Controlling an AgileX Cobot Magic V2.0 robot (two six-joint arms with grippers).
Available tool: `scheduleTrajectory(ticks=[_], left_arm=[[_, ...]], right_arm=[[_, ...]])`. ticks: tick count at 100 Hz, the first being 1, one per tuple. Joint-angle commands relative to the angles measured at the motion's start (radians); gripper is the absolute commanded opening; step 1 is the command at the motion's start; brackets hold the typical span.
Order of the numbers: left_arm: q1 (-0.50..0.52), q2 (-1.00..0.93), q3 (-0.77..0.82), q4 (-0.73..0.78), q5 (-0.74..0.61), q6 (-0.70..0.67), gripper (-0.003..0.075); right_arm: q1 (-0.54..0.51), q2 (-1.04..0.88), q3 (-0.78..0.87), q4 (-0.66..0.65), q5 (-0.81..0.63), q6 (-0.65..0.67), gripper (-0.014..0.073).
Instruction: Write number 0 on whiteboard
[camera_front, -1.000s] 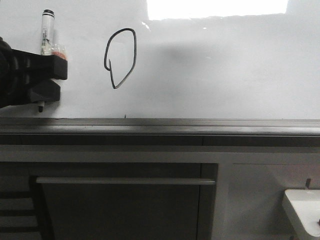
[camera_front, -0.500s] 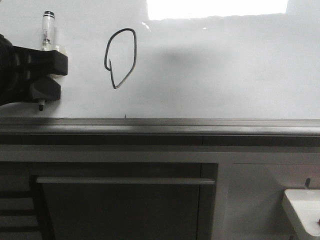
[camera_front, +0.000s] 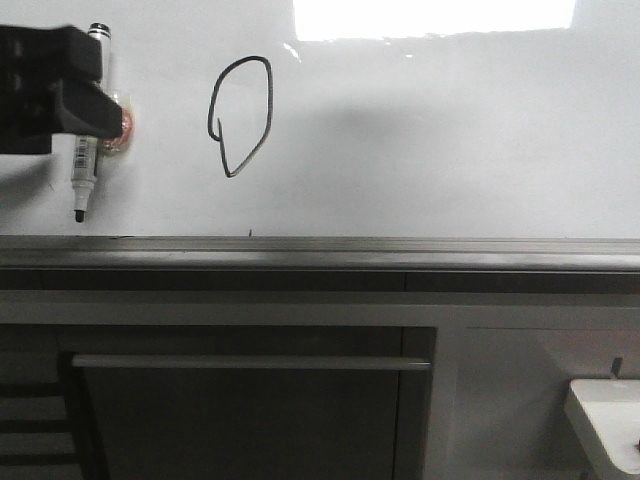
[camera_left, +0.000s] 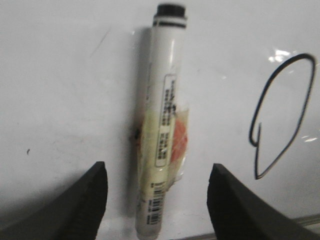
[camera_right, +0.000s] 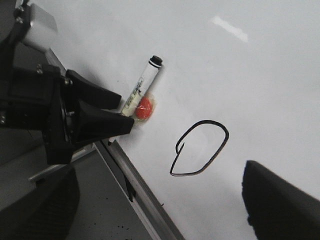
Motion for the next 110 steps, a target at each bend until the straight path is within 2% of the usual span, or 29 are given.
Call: scheduleTrajectory(ticks=[1, 9, 12, 21, 25, 29, 50, 59, 69, 80, 110], left_arm=[[0.002, -0.098, -0.031, 0.012, -0.019, 0.002, 0.0405], [0.002, -0.167, -0.031, 0.015, 0.0, 0.021, 0.0347], [0.002, -0.2, -0.031, 0.022, 0.004, 0.021, 0.0306], [0.002, -0.288, -0.029, 0.072, 0.009, 0.021, 0.0131], [0.002, -0.322, -0.027, 0.101, 0.009, 0.021, 0.0043], [0.002, -0.362, -0.02, 0.134, 0.009, 0.023, -0.002], [0.002, -0.559, 0.023, 0.305, 0.012, 0.023, -0.002], [0.002, -0.638, 0.05, 0.354, 0.056, 0.023, -0.002], [0.002, -0.712, 0.074, 0.362, 0.114, 0.023, -0.002], [0.002, -0.754, 0.088, 0.36, 0.116, 0.023, -0.002], [0.002, -0.757, 0.09, 0.36, 0.116, 0.023, -0.002]], right_arm=[[-0.034, -0.054, -0.027, 0.008, 0.004, -0.002, 0.0528], [-0.073, -0.081, -0.014, 0.008, 0.041, 0.007, 0.0381], [-0.085, -0.098, -0.002, 0.008, 0.041, 0.007, 0.0285], [-0.121, -0.157, 0.05, 0.008, 0.008, 0.007, 0.0013], [-0.131, -0.191, 0.075, 0.006, -0.017, 0.007, -0.0077], [-0.131, -0.229, 0.106, 0.004, -0.043, 0.007, -0.0064], [-0.131, -0.456, 0.311, 0.0, -0.192, 0.007, -0.0062], [-0.131, -0.556, 0.41, 0.0, -0.223, 0.007, -0.0063], [-0.131, -0.631, 0.49, 0.0, -0.201, 0.007, -0.0067], [-0.131, -0.68, 0.546, 0.0, -0.163, 0.007, -0.0067], [-0.131, -0.686, 0.581, 0.0, -0.099, 0.007, -0.0067]])
